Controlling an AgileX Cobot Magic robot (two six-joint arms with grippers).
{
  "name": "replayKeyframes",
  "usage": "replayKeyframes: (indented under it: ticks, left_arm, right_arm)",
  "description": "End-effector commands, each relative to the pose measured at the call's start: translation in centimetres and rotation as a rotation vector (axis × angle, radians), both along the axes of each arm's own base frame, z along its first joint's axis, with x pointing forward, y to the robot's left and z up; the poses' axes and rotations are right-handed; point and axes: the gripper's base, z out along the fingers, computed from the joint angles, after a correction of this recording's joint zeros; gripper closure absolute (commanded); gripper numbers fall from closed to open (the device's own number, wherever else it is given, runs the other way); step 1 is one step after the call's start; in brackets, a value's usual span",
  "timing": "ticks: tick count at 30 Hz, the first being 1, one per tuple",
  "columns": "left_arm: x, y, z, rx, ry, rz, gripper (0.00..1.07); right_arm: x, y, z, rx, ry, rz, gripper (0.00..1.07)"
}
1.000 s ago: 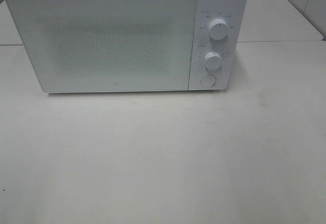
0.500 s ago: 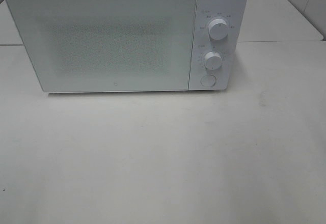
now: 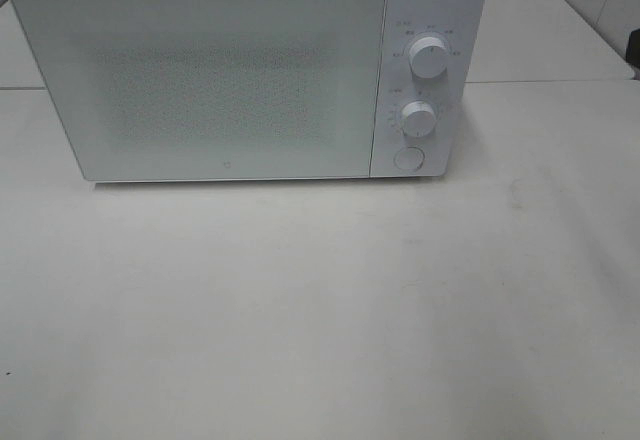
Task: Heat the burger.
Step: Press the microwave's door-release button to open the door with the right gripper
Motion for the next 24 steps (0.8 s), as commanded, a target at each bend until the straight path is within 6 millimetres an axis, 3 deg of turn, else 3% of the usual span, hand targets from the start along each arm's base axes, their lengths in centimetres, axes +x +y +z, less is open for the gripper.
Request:
replayKeyframes:
  ticks: [1,12,24]
  left_arm:
    - [-0.2,-0.1,-0.1,-0.008,-0.024,0.002,0.09]
    - [-0.2,-0.1,-0.1,-0.008,-0.024,0.002,0.09]
    - [-0.2,-0.1,-0.1,-0.008,-0.024,0.002,0.09]
  right_arm:
    - [1.9,0.3,-0.3,0.006,-0.054,0.014,0.33]
    - [5.3,1.0,-2.5,0.027,-0.107,0.048,0.33]
    - [5.5,1.2,-6.2,0.128,-0.201,0.018,0.33]
